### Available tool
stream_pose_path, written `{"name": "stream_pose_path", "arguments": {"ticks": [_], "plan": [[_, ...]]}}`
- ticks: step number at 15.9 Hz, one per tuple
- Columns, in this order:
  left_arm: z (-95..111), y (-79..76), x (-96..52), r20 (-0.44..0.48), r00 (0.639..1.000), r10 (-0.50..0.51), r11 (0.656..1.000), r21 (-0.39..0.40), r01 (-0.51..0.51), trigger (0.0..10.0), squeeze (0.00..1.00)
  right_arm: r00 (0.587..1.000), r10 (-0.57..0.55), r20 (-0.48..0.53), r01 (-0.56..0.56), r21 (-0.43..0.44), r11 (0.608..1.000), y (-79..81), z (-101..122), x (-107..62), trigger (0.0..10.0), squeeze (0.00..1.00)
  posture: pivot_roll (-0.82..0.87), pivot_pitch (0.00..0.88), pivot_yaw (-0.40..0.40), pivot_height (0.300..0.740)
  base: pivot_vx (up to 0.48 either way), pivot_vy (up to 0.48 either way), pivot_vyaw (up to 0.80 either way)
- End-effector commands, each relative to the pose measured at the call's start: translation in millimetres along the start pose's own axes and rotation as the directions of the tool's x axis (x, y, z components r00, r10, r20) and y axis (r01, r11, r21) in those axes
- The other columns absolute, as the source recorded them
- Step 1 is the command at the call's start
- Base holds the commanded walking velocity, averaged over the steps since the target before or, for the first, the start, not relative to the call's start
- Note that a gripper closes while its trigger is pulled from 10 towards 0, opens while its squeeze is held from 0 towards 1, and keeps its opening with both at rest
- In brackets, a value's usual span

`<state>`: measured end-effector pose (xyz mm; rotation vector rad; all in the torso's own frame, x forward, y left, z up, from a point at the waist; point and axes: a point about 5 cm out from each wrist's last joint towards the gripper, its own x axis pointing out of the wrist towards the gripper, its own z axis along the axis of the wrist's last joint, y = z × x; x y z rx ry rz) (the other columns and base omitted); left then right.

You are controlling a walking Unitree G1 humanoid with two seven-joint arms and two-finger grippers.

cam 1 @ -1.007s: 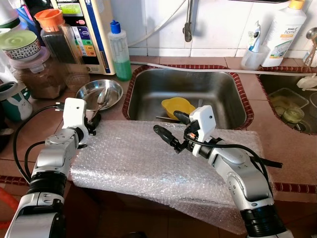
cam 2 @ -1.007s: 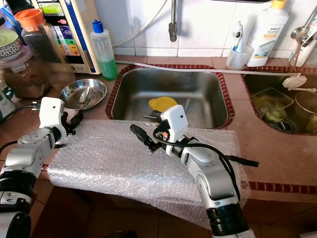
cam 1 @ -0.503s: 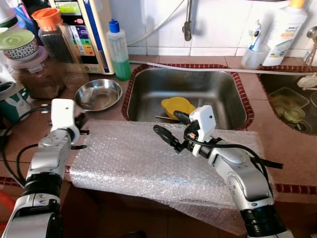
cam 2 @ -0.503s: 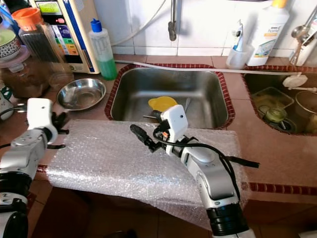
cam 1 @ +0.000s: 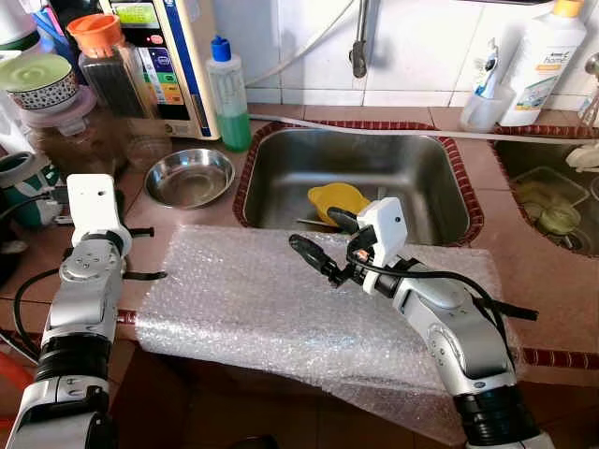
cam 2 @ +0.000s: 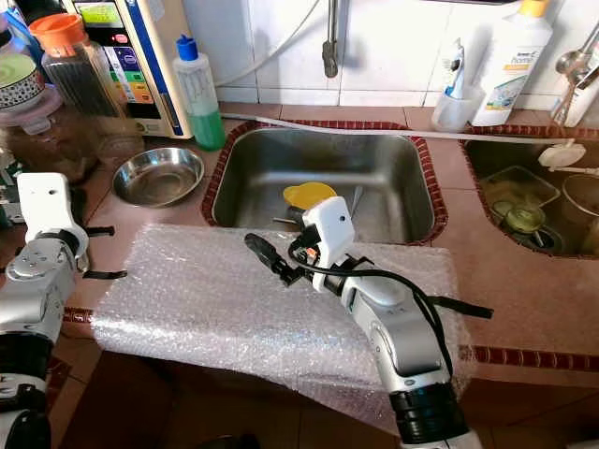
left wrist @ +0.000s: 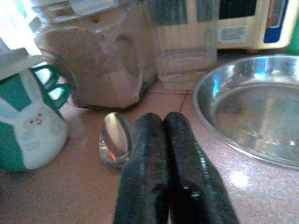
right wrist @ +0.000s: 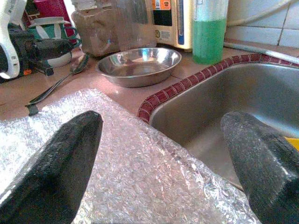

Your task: Kitchen organization

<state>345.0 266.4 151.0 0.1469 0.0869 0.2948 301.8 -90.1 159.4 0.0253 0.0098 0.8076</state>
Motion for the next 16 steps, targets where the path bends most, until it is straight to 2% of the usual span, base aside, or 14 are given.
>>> {"name": "stream_pose_path", "arguments": {"ticks": [1,3,4,5,6,9,13,15,16], "plan": [[-2.2,4.9,-2.1,0.0,0.999,0.036,0.999,-0.002,-0.036,0.0,0.0,1.0,0.006,0.009,-0.006,-0.019,1.0,0.3,4.6,2.4,10.0,0.0,0.06,0.067,0.08,0.74,0.0,0.0,0.0],[-3.1,9.9,-3.3,0.001,0.997,0.078,0.996,0.046,-0.078,0.0,0.0,1.0,0.004,0.01,-0.004,-0.019,1.0,-0.4,4.9,1.8,10.0,0.0,0.06,0.067,0.08,0.74,0.0,0.0,0.0],[-4.9,16.4,-1.7,-0.021,0.993,0.116,0.993,0.038,-0.115,10.0,0.0,1.0,0.004,0.009,-0.004,-0.019,1.0,-0.5,4.6,2.2,10.0,0.0,0.06,0.065,0.08,0.74,0.0,0.0,0.0],[-3.9,21.9,0.3,-0.028,0.988,0.15,0.989,0.009,-0.15,10.0,0.66,1.0,0.006,0.008,-0.005,-0.02,1.0,-0.1,4.2,2.3,10.0,0.0,0.06,0.065,0.08,0.74,0.0,0.0,0.0],[-2.7,24.2,2.0,-0.032,0.986,0.162,0.987,-0.005,-0.162,10.0,1.0,1.0,0.006,0.007,-0.006,-0.02,1.0,0.1,3.9,2.4,10.0,0.0,0.06,0.063,0.08,0.74,0.0,0.0,0.0],[-3.4,26.4,10.0,-0.103,0.97,0.22,0.974,-0.031,-0.224,10.0,1.0,1.0,0.013,0.002,-0.013,-0.029,0.999,1.4,3.6,2.6,10.0,0.0,0.05,0.064,0.079,0.74,0.0,0.0,0.0],[-8.4,19.3,14.1,-0.162,0.967,0.199,0.974,-0.077,-0.214,10.0,1.0,0.999,0.034,0.003,-0.034,-0.022,0.999,3.4,4.8,-0.6,10.0,0.0,0.04,0.064,0.083,0.74,0.0,0.0,0.0],[-12.2,16.7,16.2,-0.205,0.959,0.198,0.971,-0.092,-0.22,10.0,1.0,0.984,0.173,0.039,-0.173,0.0,0.985,18.5,11.3,-4.7,10.0,0.0,0.03,0.063,0.084,0.74,0.0,0.0,0.0],[-13.1,16.1,16.5,-0.211,0.958,0.197,0.97,-0.1,-0.222,10.0,1.0,0.977,0.206,0.059,-0.207,0.015,0.978,22.4,14.3,-5.9,10.0,0.0,0.03,0.062,0.085,0.74,0.0,0.0,0.0]]}}
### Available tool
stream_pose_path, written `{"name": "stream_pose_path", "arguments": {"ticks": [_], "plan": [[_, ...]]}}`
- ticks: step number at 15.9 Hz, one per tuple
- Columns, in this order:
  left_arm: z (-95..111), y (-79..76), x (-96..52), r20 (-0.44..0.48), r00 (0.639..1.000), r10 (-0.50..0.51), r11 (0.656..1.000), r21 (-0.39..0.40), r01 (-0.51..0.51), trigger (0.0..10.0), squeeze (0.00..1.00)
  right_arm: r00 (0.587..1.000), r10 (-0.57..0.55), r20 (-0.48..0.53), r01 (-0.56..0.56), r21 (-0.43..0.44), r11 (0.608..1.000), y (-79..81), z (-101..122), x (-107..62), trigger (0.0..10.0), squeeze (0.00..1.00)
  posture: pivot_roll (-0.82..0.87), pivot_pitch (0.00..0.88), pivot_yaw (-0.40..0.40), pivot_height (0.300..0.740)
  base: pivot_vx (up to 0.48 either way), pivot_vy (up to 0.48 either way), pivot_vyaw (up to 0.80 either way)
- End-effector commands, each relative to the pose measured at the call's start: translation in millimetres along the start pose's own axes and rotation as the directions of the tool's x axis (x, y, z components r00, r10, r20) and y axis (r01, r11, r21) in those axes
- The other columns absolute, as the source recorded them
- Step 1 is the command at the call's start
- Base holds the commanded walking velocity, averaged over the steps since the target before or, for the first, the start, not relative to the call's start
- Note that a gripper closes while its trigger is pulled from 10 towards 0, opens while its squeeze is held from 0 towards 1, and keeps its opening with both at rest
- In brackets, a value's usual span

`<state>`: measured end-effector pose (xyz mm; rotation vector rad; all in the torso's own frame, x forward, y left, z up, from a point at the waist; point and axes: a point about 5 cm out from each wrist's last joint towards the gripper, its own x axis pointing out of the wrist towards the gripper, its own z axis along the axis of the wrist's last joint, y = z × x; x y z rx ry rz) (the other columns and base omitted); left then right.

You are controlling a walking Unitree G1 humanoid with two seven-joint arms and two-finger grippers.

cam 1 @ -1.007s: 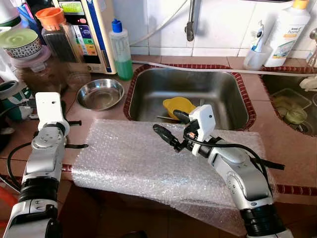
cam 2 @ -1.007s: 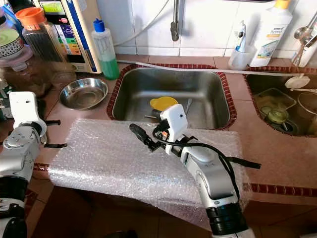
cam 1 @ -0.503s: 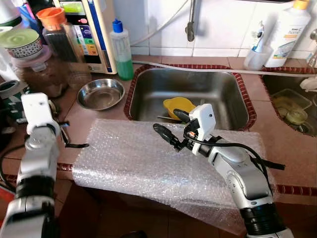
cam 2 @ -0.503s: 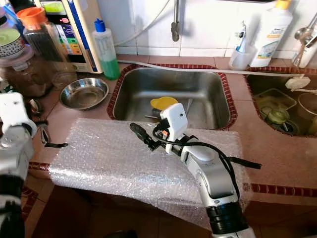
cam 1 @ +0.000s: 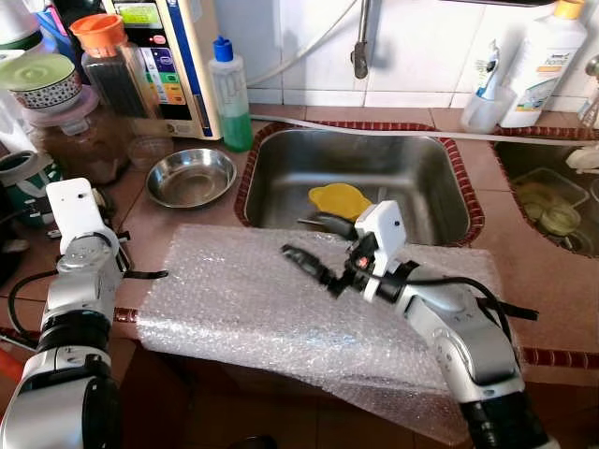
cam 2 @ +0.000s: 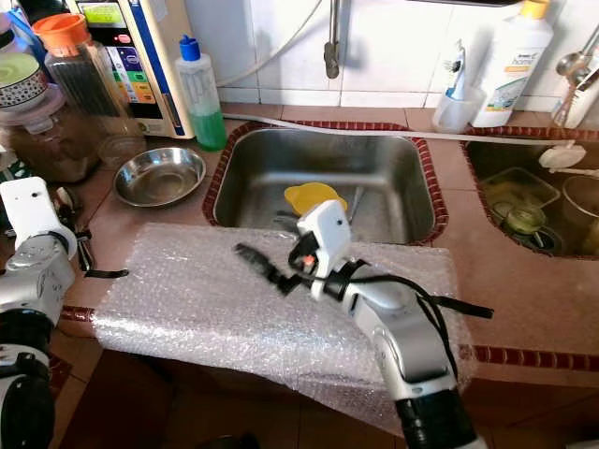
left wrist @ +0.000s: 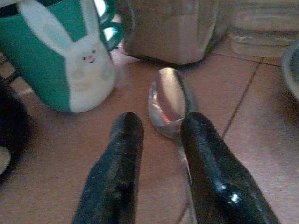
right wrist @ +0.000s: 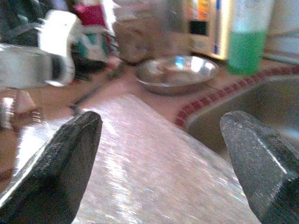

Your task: Kitchen organization

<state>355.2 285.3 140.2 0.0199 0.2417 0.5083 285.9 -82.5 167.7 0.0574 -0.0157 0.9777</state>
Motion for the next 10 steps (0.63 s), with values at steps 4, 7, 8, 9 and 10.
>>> {"name": "stream_pose_path", "arguments": {"ticks": [4,7,8,9,10], "plan": [[-4.4,0.4,1.1,-0.029,0.999,0.019,0.998,-0.052,-0.021,10.0,1.0,0.996,0.062,0.059,-0.064,0.027,0.998,10.5,11.4,0.4,10.0,0.0,0.03,0.064,0.08,0.74,0.0,0.0,0.0],[-12.1,2.9,1.5,-0.068,0.997,0.041,0.996,-0.075,-0.046,10.0,1.0,0.996,0.073,0.051,-0.074,0.026,0.997,12.0,11.5,-1.3,10.0,0.0,0.02,0.066,0.077,0.74,0.0,0.0,0.0],[-15.9,1.1,1.6,-0.092,0.995,0.029,0.994,-0.1,-0.038,10.0,1.0,0.996,0.074,0.046,-0.075,0.025,0.997,12.2,11.3,-2.1,10.0,0.0,0.02,0.066,0.076,0.74,0.0,0.0,0.0],[-17.8,-2.0,1.5,-0.102,0.995,0.011,0.995,-0.098,-0.021,10.0,1.0,0.996,0.076,0.043,-0.077,0.024,0.997,12.7,11.3,-2.4,10.0,0.0,0.02,0.067,0.078,0.74,0.0,0.0,0.0],[-20.2,-3.5,1.5,-0.117,0.993,0.008,0.997,-0.078,-0.017,10.0,1.0,0.996,0.077,0.042,-0.078,0.023,0.997,13.0,11.5,-2.3,10.0,0.0,0.02,0.067,0.076,0.74,0.0,0.0,0.0]]}}
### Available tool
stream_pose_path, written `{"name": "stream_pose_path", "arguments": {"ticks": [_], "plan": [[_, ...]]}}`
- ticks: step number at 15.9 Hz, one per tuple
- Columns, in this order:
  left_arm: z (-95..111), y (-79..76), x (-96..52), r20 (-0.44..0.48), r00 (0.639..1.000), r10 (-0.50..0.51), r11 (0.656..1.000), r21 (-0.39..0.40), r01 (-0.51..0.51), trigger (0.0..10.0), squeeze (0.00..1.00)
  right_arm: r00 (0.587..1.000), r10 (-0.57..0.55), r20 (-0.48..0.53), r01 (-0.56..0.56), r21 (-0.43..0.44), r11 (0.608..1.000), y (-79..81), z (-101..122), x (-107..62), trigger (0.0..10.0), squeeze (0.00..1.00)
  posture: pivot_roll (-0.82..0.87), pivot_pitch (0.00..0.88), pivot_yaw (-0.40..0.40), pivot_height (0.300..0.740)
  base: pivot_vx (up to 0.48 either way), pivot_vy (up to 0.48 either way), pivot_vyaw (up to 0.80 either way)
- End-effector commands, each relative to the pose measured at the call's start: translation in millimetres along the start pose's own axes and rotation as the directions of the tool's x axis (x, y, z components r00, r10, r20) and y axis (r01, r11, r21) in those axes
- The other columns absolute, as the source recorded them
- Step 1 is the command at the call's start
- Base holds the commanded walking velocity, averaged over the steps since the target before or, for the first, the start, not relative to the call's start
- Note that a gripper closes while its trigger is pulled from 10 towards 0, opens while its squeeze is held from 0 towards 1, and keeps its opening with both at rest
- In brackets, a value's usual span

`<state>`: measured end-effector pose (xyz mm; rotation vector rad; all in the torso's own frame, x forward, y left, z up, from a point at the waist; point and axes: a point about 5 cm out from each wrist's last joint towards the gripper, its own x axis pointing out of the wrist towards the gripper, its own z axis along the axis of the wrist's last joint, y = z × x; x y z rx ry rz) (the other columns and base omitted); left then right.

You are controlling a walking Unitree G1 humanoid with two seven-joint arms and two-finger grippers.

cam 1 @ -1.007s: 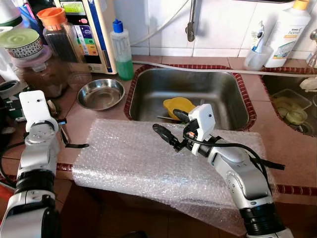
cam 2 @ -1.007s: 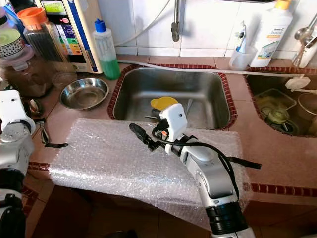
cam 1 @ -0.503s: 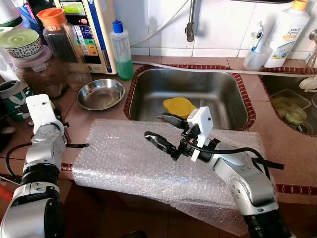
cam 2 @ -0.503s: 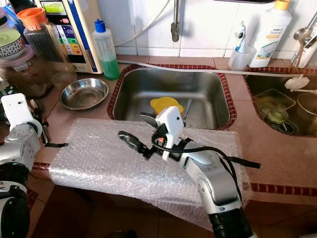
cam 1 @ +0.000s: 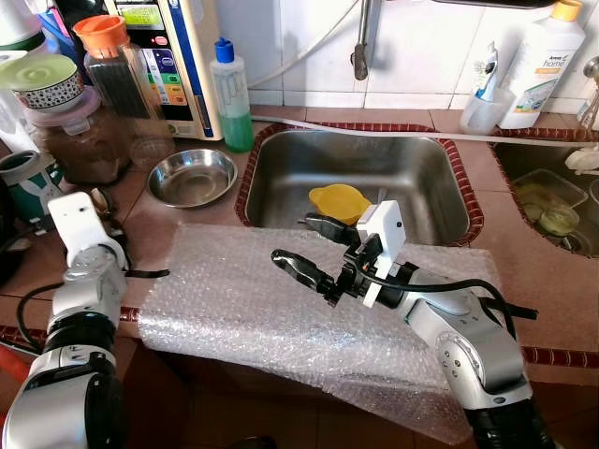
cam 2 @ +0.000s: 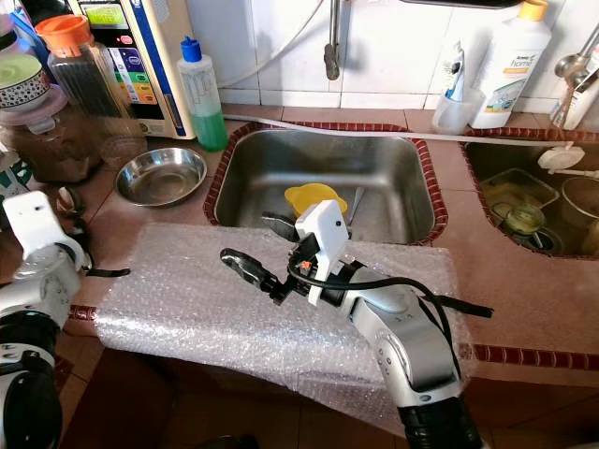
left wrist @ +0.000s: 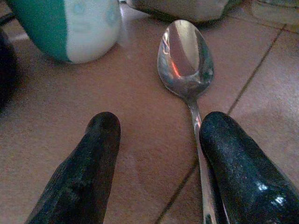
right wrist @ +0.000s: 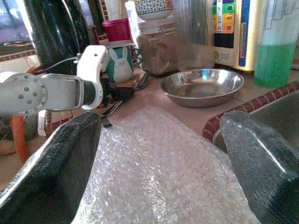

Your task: Kitchen organization

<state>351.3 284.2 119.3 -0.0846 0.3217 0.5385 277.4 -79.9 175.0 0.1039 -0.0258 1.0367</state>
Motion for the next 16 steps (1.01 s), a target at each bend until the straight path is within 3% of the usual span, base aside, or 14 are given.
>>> {"name": "stream_pose_path", "arguments": {"ticks": [1,4,5,6,10,16], "plan": [[-2.4,-5.8,0.6,-0.04,0.999,-0.029,1.0,0.003,0.029,10.0,0.0,1.0,0.018,0.011,-0.018,-0.012,1.0,4.4,4.1,0.5,10.0,0.0,0.02,0.067,0.077,0.74,0.0,0.0,0.0],[-6.3,-10.0,0.9,-0.068,0.996,-0.064,0.998,-0.004,0.063,10.0,0.0,1.0,0.019,0.005,-0.019,-0.019,1.0,5.2,4.0,0.5,10.0,0.0,0.02,0.069,0.082,0.74,0.0,0.0,0.0],[-6.3,-11.9,1.1,-0.078,0.993,-0.089,0.996,-0.002,0.09,4.2,0.0,1.0,0.014,0.003,-0.014,-0.02,1.0,4.9,3.4,-0.3,10.0,0.0,0.02,0.07,0.085,0.74,0.0,0.0,0.0],[-8.9,-12.9,1.1,-0.101,0.989,-0.106,0.994,-0.011,0.106,0.0,0.0,1.0,0.012,0.001,-0.012,-0.019,1.0,4.9,3.0,-0.7,10.0,0.0,0.02,0.07,0.087,0.74,0.0,0.0,0.0],[-23.3,-15.3,-1.4,-0.169,0.968,-0.185,0.983,-0.016,0.185,0.0,0.0,1.0,0.003,-0.005,-0.003,-0.023,1.0,4.2,2.0,-1.6,10.0,0.0,0.02,0.072,0.09,0.74,0.0,0.0,0.0],[-48.2,-0.9,-4.8,-0.243,0.951,-0.194,0.981,-0.047,0.188,0.0,0.0,1.0,-0.005,-0.008,0.005,-0.034,0.999,-0.6,3.1,-0.9,10.0,0.0,0.03,0.068,0.083,0.74,0.0,0.0,0.0]]}}
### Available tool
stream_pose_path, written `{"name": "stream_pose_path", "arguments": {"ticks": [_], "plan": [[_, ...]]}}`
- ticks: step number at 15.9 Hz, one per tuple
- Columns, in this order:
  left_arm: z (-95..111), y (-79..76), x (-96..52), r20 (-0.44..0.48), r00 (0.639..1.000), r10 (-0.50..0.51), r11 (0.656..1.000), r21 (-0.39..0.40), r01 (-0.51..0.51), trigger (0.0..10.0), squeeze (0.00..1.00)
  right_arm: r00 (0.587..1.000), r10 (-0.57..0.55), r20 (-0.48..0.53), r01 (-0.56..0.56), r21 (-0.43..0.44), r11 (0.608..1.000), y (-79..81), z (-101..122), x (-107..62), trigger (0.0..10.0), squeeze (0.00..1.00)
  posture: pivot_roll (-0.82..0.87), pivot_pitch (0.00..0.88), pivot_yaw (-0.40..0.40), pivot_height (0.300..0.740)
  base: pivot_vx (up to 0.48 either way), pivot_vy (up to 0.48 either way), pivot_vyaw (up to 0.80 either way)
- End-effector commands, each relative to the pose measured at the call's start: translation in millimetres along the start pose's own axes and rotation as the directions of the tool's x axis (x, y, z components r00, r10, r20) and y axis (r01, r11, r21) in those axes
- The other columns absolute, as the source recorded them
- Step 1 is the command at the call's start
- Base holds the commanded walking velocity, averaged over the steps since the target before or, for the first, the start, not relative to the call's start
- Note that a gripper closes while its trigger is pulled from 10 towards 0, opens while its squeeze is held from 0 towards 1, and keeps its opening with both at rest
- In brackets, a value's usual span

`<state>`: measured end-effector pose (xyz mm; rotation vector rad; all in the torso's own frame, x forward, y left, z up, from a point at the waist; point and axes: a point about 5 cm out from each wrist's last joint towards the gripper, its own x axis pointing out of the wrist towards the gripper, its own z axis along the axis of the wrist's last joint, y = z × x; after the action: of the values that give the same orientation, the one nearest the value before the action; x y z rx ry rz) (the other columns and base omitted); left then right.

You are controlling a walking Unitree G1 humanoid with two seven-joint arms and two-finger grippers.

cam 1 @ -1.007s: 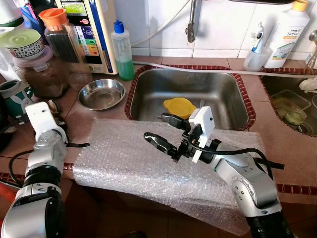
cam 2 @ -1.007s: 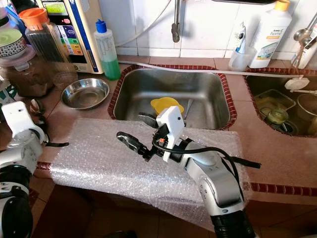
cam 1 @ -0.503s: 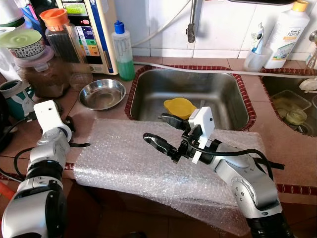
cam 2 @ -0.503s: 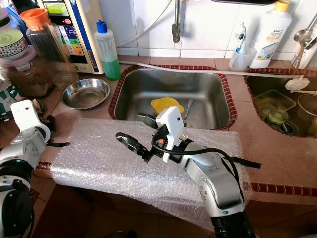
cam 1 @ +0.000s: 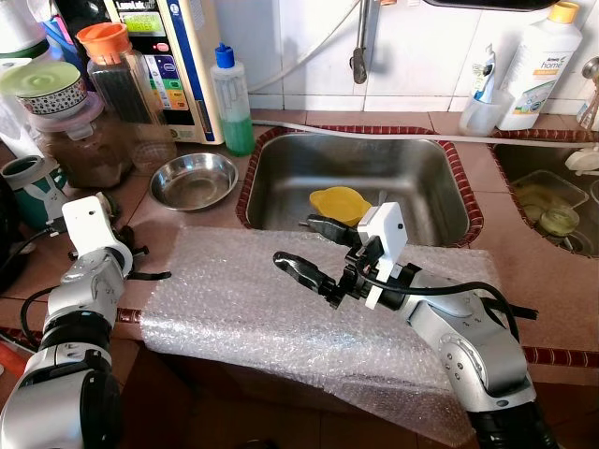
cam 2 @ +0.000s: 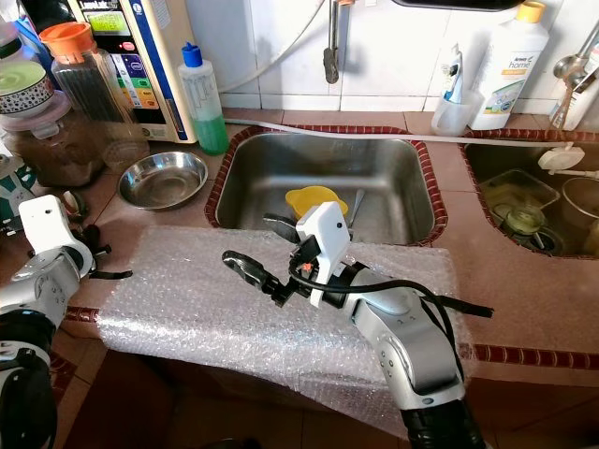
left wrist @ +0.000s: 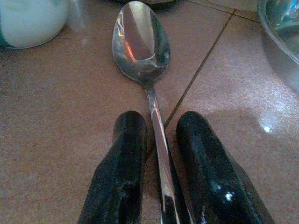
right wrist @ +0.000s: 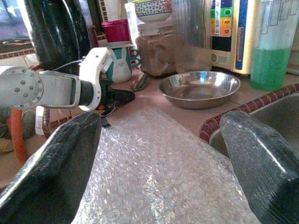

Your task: Kitchen organization

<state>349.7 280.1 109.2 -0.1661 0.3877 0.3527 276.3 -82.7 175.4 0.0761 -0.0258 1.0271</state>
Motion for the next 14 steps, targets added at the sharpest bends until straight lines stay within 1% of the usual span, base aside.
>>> {"name": "stream_pose_path", "arguments": {"ticks": [1,4,14], "plan": [[-40.1,4.9,-2.8,-0.156,0.988,0.001,1.0,-0.003,-0.002,0.0,0.0,1.0,0.005,0.003,-0.005,-0.012,1.0,-0.3,2.4,2.2,10.0,0.0,0.03,0.067,0.083,0.74,0.0,0.0,0.0],[-40.5,8.0,-3.6,-0.134,0.991,0.014,1.0,0.026,-0.011,0.0,0.0,1.0,0.006,0.002,-0.006,-0.013,1.0,-0.7,2.3,2.4,10.0,0.0,0.03,0.067,0.08,0.74,0.0,0.0,0.0],[-40.5,8.0,-3.6,-0.134,0.991,0.014,1.0,0.026,-0.011,0.0,0.0,1.0,0.006,0.002,-0.006,-0.013,1.0,-0.7,2.3,2.4,10.0,0.0,0.03,0.067,0.08,0.74,0.0,0.0,0.0]]}}
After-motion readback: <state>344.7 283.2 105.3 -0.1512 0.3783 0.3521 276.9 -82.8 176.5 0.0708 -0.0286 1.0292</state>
